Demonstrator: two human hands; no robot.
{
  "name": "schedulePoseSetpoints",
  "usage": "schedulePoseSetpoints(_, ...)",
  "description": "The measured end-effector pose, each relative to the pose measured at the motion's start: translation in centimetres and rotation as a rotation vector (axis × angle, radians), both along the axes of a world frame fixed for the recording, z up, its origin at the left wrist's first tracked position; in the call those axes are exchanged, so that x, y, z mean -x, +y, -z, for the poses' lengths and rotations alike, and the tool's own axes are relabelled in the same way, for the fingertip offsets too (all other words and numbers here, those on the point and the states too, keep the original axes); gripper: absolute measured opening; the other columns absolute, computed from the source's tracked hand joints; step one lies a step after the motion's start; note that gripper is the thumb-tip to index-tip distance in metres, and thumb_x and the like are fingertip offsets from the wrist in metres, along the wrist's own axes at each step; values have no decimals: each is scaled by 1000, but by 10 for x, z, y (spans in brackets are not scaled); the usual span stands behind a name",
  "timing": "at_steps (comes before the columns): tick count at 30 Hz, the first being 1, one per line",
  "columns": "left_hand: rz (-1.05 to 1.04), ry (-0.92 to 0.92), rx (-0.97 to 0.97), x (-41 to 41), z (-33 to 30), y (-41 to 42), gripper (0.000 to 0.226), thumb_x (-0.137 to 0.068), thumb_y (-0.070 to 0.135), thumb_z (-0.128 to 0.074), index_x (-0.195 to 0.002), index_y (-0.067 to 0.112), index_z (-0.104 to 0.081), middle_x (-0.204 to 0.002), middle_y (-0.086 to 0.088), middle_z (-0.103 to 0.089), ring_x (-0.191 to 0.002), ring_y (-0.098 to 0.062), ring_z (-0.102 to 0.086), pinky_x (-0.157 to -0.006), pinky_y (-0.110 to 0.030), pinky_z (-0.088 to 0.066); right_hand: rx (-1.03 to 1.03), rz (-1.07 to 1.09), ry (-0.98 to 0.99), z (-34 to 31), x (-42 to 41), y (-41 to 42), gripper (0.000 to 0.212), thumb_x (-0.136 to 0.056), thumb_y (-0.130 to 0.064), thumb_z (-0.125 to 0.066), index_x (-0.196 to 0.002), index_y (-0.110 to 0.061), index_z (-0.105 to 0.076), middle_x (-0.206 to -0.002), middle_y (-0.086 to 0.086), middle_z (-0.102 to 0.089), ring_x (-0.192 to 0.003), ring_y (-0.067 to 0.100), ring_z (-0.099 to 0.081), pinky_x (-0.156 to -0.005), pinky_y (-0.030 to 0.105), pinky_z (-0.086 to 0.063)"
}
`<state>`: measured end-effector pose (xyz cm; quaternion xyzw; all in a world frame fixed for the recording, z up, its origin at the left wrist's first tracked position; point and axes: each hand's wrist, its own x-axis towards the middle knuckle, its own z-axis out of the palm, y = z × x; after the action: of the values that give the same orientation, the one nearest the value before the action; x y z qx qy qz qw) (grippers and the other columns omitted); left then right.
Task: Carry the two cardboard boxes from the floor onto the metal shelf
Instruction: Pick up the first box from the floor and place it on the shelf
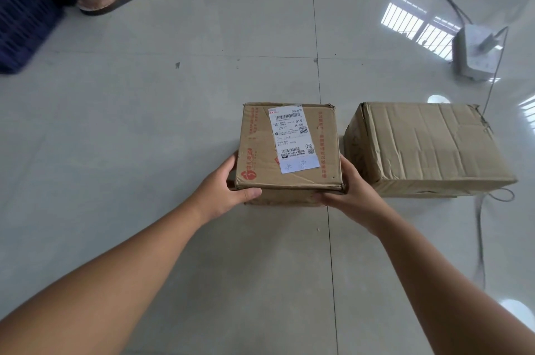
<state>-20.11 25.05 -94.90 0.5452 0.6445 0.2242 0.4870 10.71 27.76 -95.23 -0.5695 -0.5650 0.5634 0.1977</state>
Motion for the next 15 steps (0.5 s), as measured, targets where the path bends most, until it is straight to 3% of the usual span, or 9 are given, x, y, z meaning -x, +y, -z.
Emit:
schedulePoseSetpoints(5, 0, -27, -35, -1, 2, 3, 97, -81, 29, -89, -161, 31, -33, -142, 15, -64, -130, -1, -59, -118, -32, -43, -6, 16, 13, 1, 1, 1, 103, -73, -25, -93, -156, -44, -35, -134, -11, -72, -125, 12, -69, -109, 47, -55)
schedulePoseSetpoints(7, -9, -64, -50, 0, 1, 5, 98, -83, 21, -88, -162, 31, -31, -139, 21, -63, -120, 15, -61, -112, -19, -46, -17, 17, 27, -3, 5, 0, 98, -78, -17, -91, -153, -48, -35, -136, -17, -68, -125, 5, -67, -111, 42, -53)
schedulePoseSetpoints(10, -21, -83, -61, -1, 1, 8, 107, -84, 17, -87, -166, 34, -19, -139, 28, -58, -111, 31, -56, -96, 4, -40, -17, 74, 59, -9, 11, 2, 121, -72, -30, -89, -165, -36, -13, -139, -38, -43, -143, 6, -49, -120, 39, -44)
schedulePoseSetpoints(13, -36, -75, -49, -3, -2, 8, 115, -82, 17, -88, -167, 35, -11, -130, 39, -53, -110, 25, -60, -93, 6, -38, -38, 93, 36, -11, 16, 5, 121, -79, -28, -88, -167, -33, -4, -149, -30, -30, -150, 4, -30, -121, 31, -35)
schedulePoseSetpoints(15, -35, -54, -53, -4, -4, 7, 121, -81, 22, -89, -166, 38, -5, -126, 46, -44, -122, 11, -58, -105, -2, -37, -47, 90, -2, -12, 16, 5, 120, -82, -25, -87, -167, -35, -4, -149, -26, -28, -143, 0, -27, -119, 28, -32)
